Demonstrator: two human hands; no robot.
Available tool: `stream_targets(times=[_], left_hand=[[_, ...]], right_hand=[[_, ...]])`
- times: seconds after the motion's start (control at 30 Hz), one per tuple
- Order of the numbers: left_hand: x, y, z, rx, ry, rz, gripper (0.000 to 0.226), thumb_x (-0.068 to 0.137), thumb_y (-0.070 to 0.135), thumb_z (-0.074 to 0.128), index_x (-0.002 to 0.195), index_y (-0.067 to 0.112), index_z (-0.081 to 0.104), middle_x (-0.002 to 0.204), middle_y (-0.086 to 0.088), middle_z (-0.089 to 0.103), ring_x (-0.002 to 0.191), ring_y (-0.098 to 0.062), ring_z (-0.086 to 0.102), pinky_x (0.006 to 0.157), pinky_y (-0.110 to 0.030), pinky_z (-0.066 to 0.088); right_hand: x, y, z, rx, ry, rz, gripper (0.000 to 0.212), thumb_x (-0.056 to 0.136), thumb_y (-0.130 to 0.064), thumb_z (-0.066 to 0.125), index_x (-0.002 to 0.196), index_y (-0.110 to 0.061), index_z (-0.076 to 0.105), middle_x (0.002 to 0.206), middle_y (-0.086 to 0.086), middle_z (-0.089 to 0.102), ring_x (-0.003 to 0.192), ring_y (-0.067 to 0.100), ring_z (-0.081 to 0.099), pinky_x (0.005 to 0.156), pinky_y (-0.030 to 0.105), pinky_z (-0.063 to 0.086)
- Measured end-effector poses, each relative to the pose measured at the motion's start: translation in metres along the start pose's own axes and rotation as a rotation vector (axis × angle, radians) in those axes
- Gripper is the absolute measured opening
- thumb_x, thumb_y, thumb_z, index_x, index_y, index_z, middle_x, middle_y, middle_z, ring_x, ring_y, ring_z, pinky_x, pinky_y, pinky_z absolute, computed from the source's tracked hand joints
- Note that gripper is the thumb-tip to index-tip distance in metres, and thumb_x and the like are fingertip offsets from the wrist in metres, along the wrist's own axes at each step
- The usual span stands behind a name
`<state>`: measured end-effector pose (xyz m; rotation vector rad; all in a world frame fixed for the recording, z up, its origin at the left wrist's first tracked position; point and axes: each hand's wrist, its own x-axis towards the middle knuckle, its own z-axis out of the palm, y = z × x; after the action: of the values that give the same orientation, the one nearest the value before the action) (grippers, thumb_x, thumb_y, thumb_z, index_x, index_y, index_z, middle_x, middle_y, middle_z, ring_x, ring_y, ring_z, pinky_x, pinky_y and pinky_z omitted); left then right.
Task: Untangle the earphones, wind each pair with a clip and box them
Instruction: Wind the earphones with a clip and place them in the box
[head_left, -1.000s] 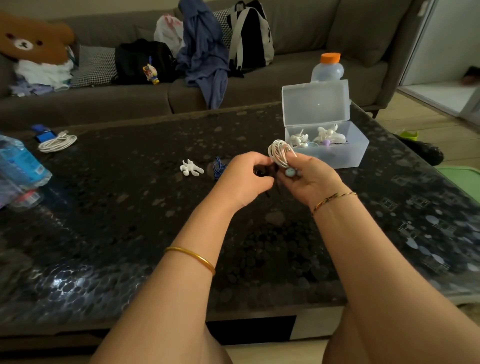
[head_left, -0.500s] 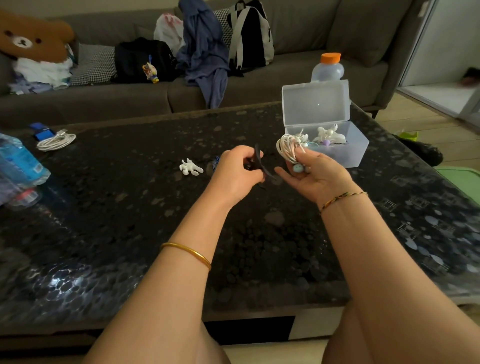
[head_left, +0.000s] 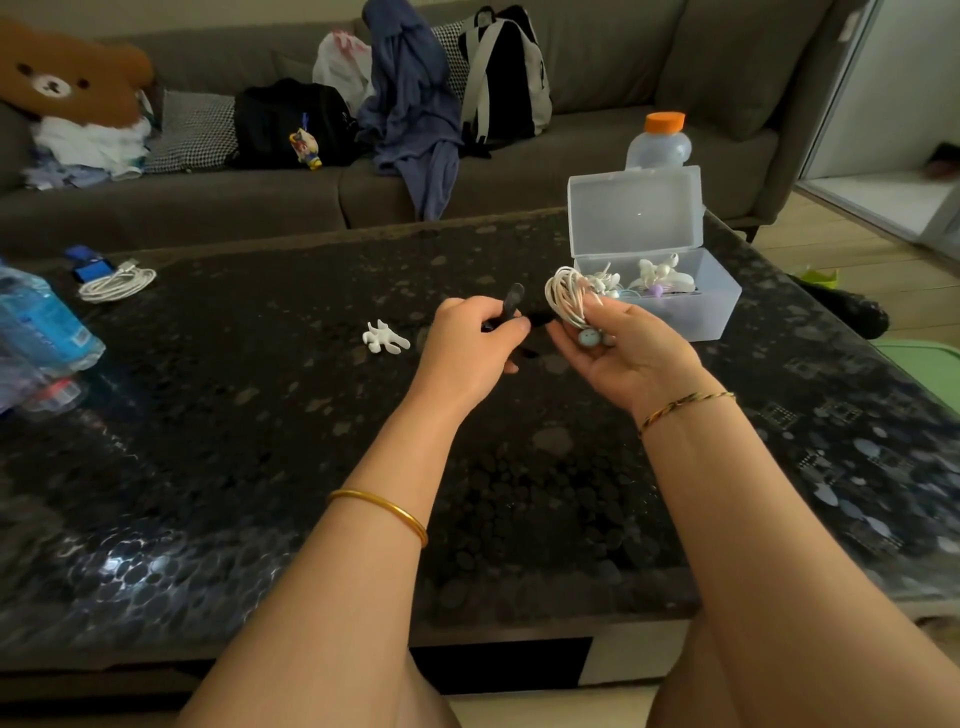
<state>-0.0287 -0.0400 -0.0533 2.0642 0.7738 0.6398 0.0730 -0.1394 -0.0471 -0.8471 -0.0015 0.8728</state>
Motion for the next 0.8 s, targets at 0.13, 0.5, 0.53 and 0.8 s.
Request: stream_targets(times=[0.13,0.5,0.53,0.8], left_hand=[[0.0,0.003,0.001,0.008,-0.064,-0.021,0.027,0.097,0.026,0.049,0.115,0.014,0.065,0.113,-0.01,0.056,0.073,-0.008,0.056,0.046,-0.005,0.04],[-0.007,0.009,-0.003,-0.034,-0.183,0.007,0.026,0.098,0.021,0.048,0.118,0.014,0.062,0.118,-0.003,0.052,0.071,-0.006,0.052,0.054,-0.009,0.044],[-0.008,0.01,-0.003,-0.036,-0.191,0.018,0.024,0.098,0.02,0.047,0.116,0.015,0.062,0.116,-0.002,0.051,0.071,-0.006,0.052,0.055,-0.009,0.044],[-0.012,0.007,-0.009,-0.108,-0.305,0.054,0.022,0.099,0.014,0.046,0.115,0.024,0.059,0.121,-0.003,0.055,0.101,-0.01,0.057,0.081,-0.021,0.053]], right_hand=[[-0.003,0.003,0.001,-0.151,-0.038,-0.09,0.004,0.091,-0.001,0.056,0.09,-0.003,0.059,0.091,0.012,0.067,0.082,0.021,0.067,0.064,0.033,0.06],[-0.006,-0.002,0.0,-0.437,-0.018,-0.276,0.012,0.088,-0.002,0.06,0.079,-0.009,0.057,0.09,0.009,0.066,0.084,0.019,0.067,0.068,0.032,0.059],[-0.006,-0.002,0.0,-0.454,-0.042,-0.265,0.011,0.089,-0.002,0.06,0.079,-0.008,0.057,0.09,0.009,0.066,0.083,0.019,0.067,0.067,0.031,0.059],[-0.008,-0.003,-0.002,-0.631,-0.096,-0.174,0.006,0.089,-0.007,0.059,0.084,-0.004,0.058,0.078,0.009,0.063,0.051,0.006,0.064,0.063,0.03,0.06]])
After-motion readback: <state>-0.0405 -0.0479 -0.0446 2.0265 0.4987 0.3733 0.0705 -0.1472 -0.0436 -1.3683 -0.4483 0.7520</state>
